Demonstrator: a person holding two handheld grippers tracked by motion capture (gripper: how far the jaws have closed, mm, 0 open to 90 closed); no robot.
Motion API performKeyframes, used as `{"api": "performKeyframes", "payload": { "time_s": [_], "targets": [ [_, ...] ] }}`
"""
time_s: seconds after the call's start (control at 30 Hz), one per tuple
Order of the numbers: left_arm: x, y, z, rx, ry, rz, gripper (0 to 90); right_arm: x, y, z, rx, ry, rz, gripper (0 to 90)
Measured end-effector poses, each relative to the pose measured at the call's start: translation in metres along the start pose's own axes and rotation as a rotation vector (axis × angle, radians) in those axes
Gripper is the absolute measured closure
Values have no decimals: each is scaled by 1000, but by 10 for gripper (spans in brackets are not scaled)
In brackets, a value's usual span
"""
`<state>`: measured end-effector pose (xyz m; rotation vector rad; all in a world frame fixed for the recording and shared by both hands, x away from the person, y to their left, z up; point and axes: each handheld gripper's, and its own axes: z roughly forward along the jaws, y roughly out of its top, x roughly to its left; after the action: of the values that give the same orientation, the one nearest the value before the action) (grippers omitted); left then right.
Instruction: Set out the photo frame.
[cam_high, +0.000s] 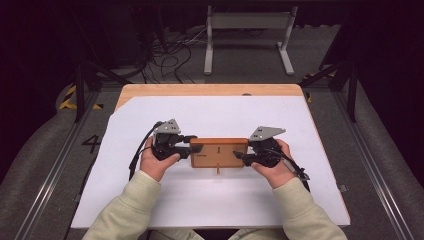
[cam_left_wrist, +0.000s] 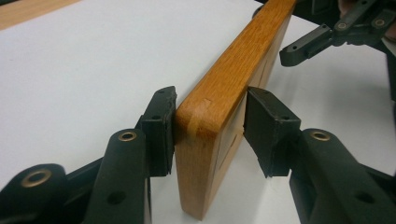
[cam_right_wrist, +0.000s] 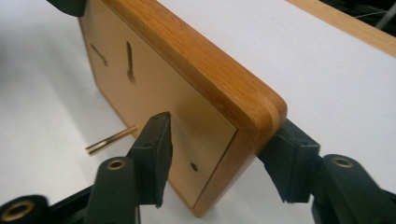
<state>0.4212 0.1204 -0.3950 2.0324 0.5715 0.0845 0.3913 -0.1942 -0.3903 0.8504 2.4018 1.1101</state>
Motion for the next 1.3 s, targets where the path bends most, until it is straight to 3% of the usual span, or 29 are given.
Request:
{"api": "performKeyframes", "payload": {
  "time_s": [0.2,0.93,1.2,1.3],
  "targets": [
    [-5,-1,-6,23,-60,2,539,6,-2,-7,1,47,-1,442],
    [-24,-11,-12,55,-175,31,508,20,-13,-23,11,95,-27,398],
    [-26,-11,-15,42,-179,43,504,24,-15,-30,2,99,-31,371],
    [-24,-11,-19,14,-174,42,486,24,-19,-31,9,98,-27,356]
  ]
}}
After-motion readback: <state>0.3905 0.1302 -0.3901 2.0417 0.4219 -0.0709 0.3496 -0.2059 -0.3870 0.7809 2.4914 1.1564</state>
